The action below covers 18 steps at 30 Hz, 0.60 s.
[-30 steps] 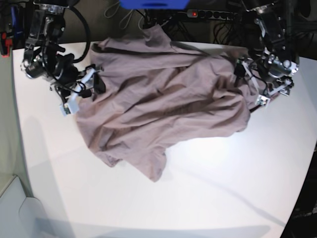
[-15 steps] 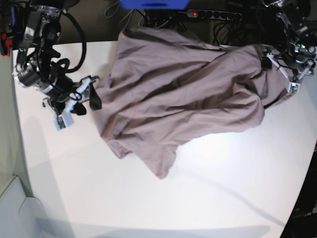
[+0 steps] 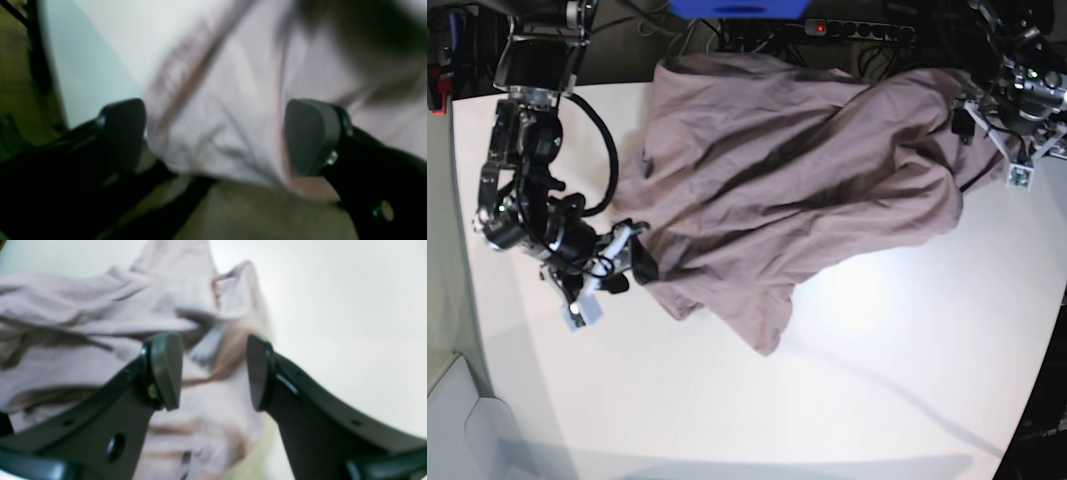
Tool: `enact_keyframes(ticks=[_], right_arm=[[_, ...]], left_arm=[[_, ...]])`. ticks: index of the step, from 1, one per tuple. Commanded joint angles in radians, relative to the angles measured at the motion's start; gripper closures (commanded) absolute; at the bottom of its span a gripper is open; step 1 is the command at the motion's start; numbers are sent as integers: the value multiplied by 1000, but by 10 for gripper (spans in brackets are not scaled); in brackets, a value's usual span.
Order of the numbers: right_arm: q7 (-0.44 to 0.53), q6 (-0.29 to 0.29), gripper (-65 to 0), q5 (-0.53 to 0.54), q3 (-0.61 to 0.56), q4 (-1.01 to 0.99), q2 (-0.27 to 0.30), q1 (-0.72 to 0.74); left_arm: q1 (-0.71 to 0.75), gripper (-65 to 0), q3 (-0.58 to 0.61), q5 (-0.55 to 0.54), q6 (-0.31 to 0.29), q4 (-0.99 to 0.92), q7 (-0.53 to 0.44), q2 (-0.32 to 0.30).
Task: Layout the t-shirt on the table in an organized manner, then fold the t-shirt properly
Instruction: 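Grasp the t-shirt hem with the right gripper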
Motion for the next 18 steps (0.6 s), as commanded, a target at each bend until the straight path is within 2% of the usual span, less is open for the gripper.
enact_keyframes(ticks=[1,8,10,14,18], right_arm=[[24,6,-317,19,3,-6,27,34],[55,6,-317,19,-2,-184,47,172],[61,6,-317,19,-8,-245,47,209],[98,6,-317,19,-74,-366,50,263],[203,6,-317,19,-188,-444,72,278]], left_arm=[[6,-650,-5,4,3,16,6,-6],[-5,-650,-5,-2,3,16,-3,-14],[-17,-650,-5,-53,3,15,5,-15],[-2,-650,-5,-133,3,9,5,-32],[5,-650,-5,-137,3,-27,-2,-32]])
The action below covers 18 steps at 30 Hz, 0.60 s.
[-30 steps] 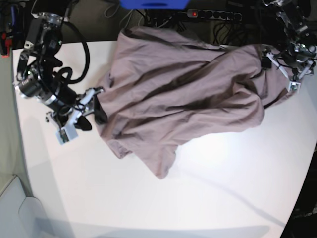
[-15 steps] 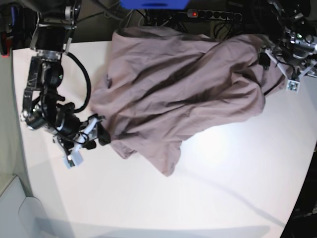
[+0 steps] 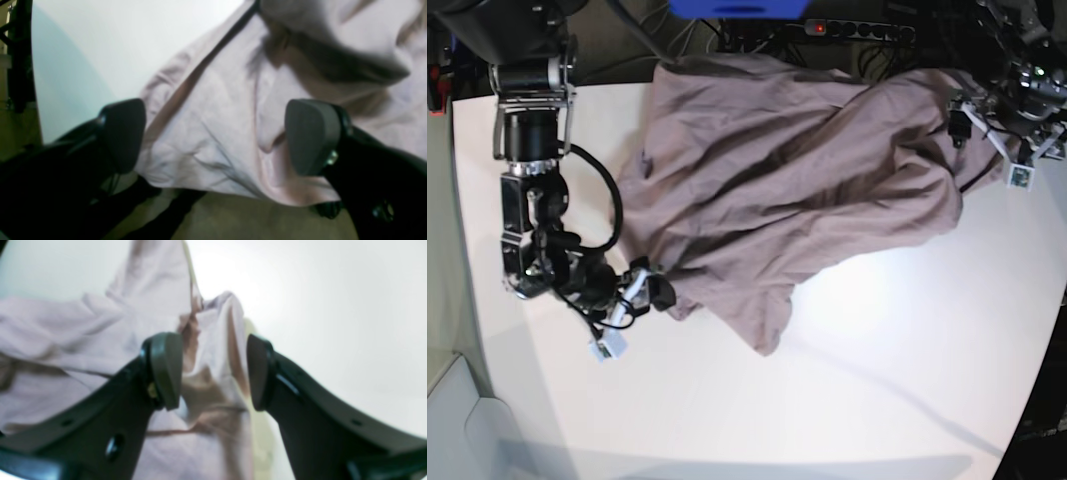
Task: Layout the t-shirt on the table in an organized manner, then fold the t-shirt properly
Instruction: 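Grasp the t-shirt hem with the right gripper, then pull the hem away from the left gripper with the right gripper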
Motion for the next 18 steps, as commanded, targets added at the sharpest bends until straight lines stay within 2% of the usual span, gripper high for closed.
enact_keyframes(ticks=[1,6,11,18], right_arm=[[50,5,-317,23,-29,2,5,45],[116,5,-317,23,-115,-76,24,94],[165,5,-318,23,-132,-177,30,163],[271,5,-318,22,-136,-403,27,249]], left_arm=[[-7,-650,-4,-4,5,-19,-12,-8],[-10,-650,-5,-10,5,-118,-15,-32],[-9,-650,-5,-6,5,-173,-59,-31],[-3,-650,-5,-6,5,-183,-61,-29]])
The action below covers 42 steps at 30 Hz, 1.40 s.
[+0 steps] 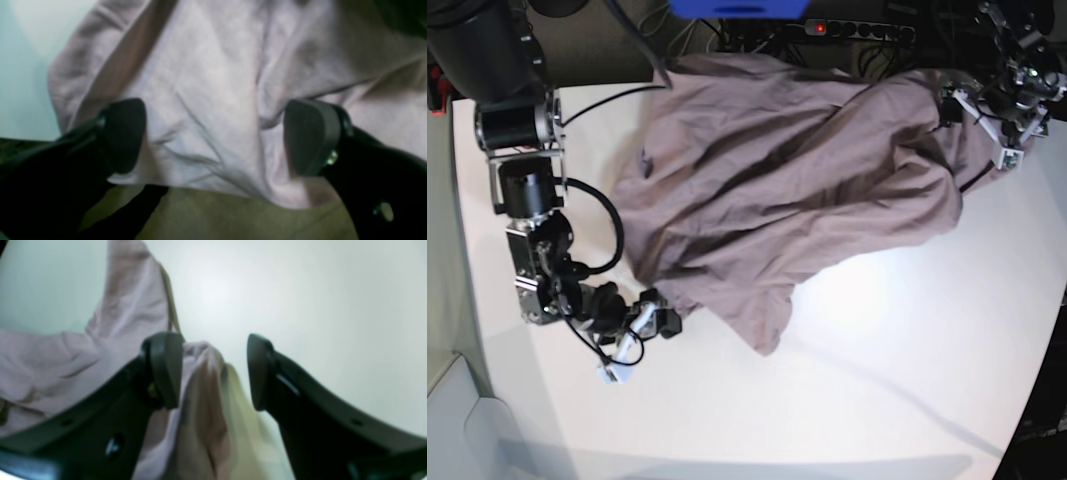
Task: Layout the t-shirt on the table in an organized manner, then fold the t-shirt properly
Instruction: 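Pull the hem away from the left gripper with the right gripper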
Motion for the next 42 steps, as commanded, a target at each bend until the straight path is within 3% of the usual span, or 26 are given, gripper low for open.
enact_keyframes(ticks=[1,7,11,14,17,23,34,42], right_arm=[[37,5,-318,17,-13,-10,3,41],[136,5,-316,17,-168,-36,3,39],[143,5,-306,17,-217,-36,4,38],[140,5,-212,17,-234,-37,6,38],[139,5,-16,17,-232,-37,8,28],[143,3,0,22,-217,-30,69,28],[117,3,0,27,119,-30,169,55],[93,3,0,23,498,-30,167,47]], left_arm=[[-1,-650,-5,-6,2,14,-11,-11],[-7,-650,-45,-11,2,16,-4,-11],[-7,-650,-46,-11,2,11,-4,-11],[-9,-650,-46,-12,2,8,-5,-11],[-9,-650,-46,-12,2,8,-8,-10],[-21,-650,-46,-14,2,6,-13,-10],[-50,-650,-40,-14,2,6,-4,19],[-69,-650,-43,-14,2,6,-2,64]])
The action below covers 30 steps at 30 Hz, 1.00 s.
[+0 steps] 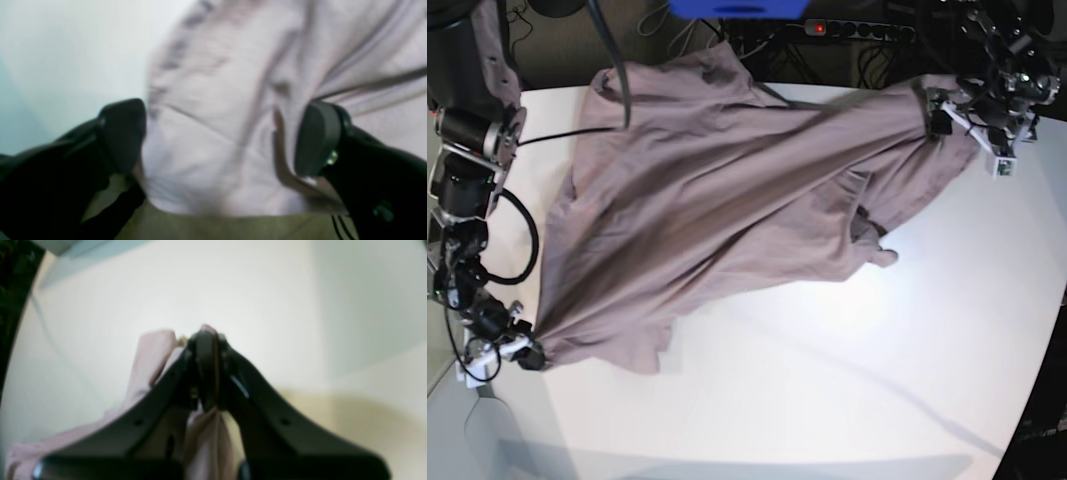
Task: Layout the t-shirt on the table in an organized manner, then fold the t-shirt properly
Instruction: 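Pull the hem away from the left gripper with the right gripper, then release the hem and move the left gripper onto the fabric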
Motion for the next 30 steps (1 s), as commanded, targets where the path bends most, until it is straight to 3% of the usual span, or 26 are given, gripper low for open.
enact_keyframes(ticks=[1,4,9,14,17,20,23,26,30], right_arm=[[21,3,0,20,28,17,17,32],[-8,2,0,17,54,17,6,32],[-22,-93,0,17,52,17,9,34],[-79,-101,0,17,52,16,6,34],[-130,-101,-77,15,45,16,5,34],[-169,-101,-214,17,-18,16,9,34],[-177,-101,-310,20,-26,17,11,34],[-177,-98,-324,23,-26,36,14,14],[-169,-98,-324,25,-23,254,9,-82]], left_arm=[[-5,-650,-7,5,4,16,-10,2],[0,-650,-7,5,4,30,-10,15],[3,-650,-7,5,4,70,-10,37],[4,-650,-7,5,4,90,-10,49],[4,-650,-9,4,4,108,-10,51],[6,-650,-9,4,4,137,-10,51],[6,-650,-9,4,4,171,-10,49],[4,-650,-9,4,4,223,-10,49],[-3,-650,-9,4,4,269,7,49]])
